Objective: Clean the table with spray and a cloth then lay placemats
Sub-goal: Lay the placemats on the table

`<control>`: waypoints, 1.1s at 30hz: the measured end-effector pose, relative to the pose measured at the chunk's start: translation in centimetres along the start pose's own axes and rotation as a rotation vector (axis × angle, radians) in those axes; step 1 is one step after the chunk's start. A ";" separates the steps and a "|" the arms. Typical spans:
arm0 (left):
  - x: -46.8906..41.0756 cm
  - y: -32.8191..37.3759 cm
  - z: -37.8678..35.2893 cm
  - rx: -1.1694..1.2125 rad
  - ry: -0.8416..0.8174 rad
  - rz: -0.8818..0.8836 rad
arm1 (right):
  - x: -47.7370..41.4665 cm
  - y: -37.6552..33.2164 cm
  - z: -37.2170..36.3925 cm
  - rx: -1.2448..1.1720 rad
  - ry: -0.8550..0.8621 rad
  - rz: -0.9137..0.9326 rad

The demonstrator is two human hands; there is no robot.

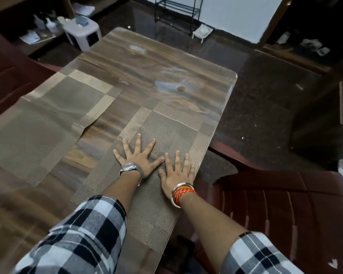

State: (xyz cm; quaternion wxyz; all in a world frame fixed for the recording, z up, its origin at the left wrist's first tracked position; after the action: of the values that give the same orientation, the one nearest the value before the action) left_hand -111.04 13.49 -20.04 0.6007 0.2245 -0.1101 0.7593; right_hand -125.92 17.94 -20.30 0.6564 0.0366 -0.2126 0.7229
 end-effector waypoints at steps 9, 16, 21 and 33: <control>-0.3 -0.1 0.3 0.008 -0.017 0.004 | -0.2 -0.1 0.1 -0.002 -0.042 -0.033; 0.3 0.2 -0.1 -0.030 -0.022 -0.028 | 1.0 -0.2 -0.2 -0.036 -0.018 -0.119; 0.3 0.2 -0.1 -0.026 -0.023 -0.032 | 1.2 0.0 -0.1 -0.048 -0.011 -0.112; 0.3 0.4 -0.1 -0.053 -0.051 -0.049 | 1.0 0.1 -0.3 -0.040 -0.002 -0.124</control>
State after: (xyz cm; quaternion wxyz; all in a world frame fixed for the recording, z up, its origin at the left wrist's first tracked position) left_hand -111.47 13.70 -19.95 0.6219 0.2304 -0.1400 0.7352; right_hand -126.06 19.00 -20.27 0.7004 0.0373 -0.2249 0.6763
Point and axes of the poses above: each hand's wrist, its own x-axis away from the middle knuckle, its own z-axis out of the back of the hand, y = z × x, the point moved 6 cm from there along -x, towards the middle knuckle, and after that the axes turned 3 degrees about z, right-handed, at the moved point
